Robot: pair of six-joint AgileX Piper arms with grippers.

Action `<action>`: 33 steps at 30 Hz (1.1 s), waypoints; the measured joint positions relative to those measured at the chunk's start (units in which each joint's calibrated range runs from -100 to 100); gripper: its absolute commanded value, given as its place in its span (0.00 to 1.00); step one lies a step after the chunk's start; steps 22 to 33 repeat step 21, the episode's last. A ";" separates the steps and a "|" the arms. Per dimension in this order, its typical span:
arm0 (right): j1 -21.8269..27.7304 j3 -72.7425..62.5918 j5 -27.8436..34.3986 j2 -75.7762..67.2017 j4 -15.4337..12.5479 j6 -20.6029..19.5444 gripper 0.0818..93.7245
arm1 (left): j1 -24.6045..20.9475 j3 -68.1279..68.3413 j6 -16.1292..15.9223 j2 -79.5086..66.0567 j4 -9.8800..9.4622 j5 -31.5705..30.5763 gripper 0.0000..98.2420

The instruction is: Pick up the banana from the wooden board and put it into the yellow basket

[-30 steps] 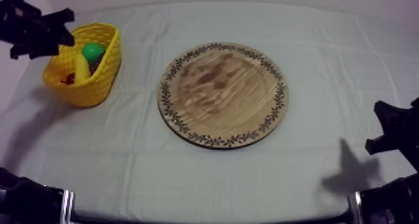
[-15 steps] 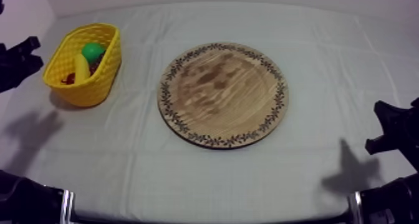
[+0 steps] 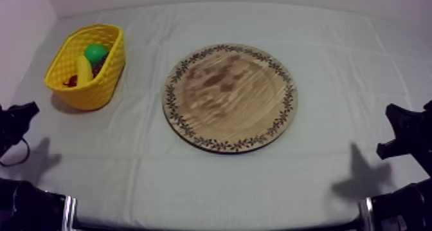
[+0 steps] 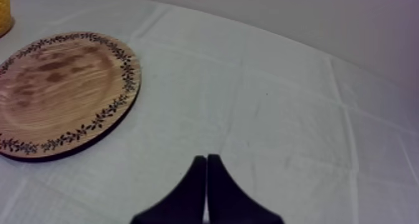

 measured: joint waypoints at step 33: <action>0.11 0.05 -0.64 0.00 0.07 0.08 0.00 | -1.40 7.64 1.74 -17.52 3.38 -7.75 0.00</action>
